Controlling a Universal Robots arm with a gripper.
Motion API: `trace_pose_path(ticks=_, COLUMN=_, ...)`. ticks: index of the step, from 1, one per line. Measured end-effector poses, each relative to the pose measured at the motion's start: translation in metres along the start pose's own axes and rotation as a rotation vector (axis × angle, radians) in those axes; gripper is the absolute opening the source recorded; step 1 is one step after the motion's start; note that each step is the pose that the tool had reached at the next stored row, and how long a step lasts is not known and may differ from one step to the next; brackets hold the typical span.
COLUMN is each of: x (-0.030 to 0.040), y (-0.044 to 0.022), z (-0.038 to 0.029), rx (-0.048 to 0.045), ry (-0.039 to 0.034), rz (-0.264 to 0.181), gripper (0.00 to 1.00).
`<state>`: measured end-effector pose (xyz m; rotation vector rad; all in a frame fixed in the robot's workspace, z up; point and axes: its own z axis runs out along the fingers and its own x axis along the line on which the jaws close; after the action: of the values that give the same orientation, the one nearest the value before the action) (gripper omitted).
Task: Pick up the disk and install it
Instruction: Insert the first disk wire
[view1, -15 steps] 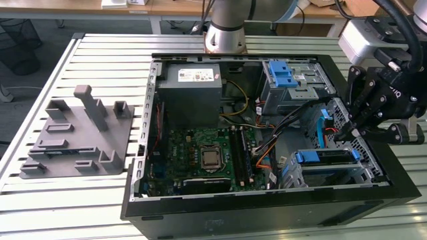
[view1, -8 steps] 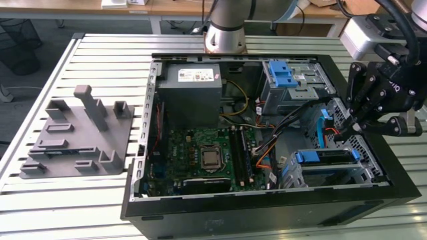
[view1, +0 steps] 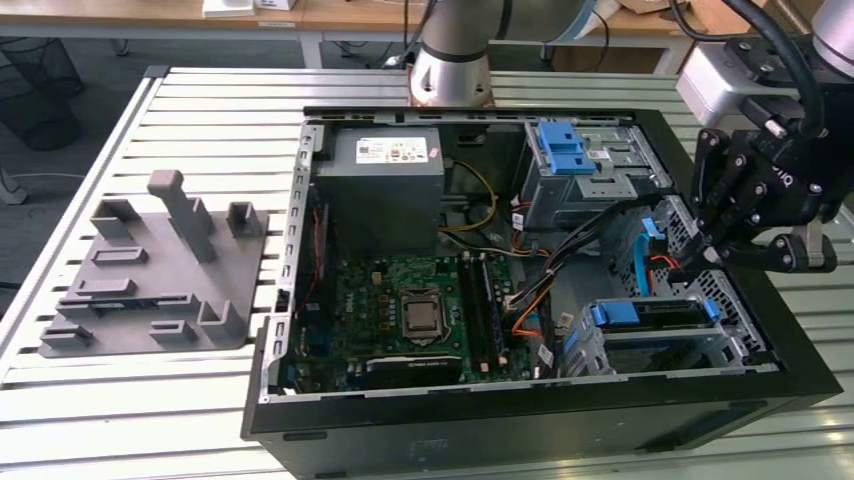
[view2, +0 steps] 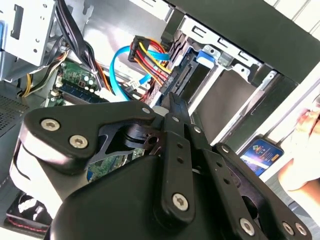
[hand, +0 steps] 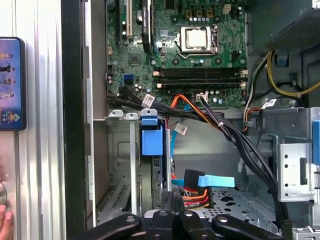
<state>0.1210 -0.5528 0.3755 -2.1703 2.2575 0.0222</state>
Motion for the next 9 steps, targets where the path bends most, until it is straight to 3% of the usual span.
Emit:
trace_pose_path(ticks=4, x=-0.0004, y=0.0000, z=0.0037, rx=0.0151, ry=-0.0006, rz=0.000, gripper=0.11)
trace_pose_path(ticks=9, x=-0.0011, y=0.0003, z=0.0082, rx=0.0243, ry=-0.0011, rz=0.000, gripper=0.11)
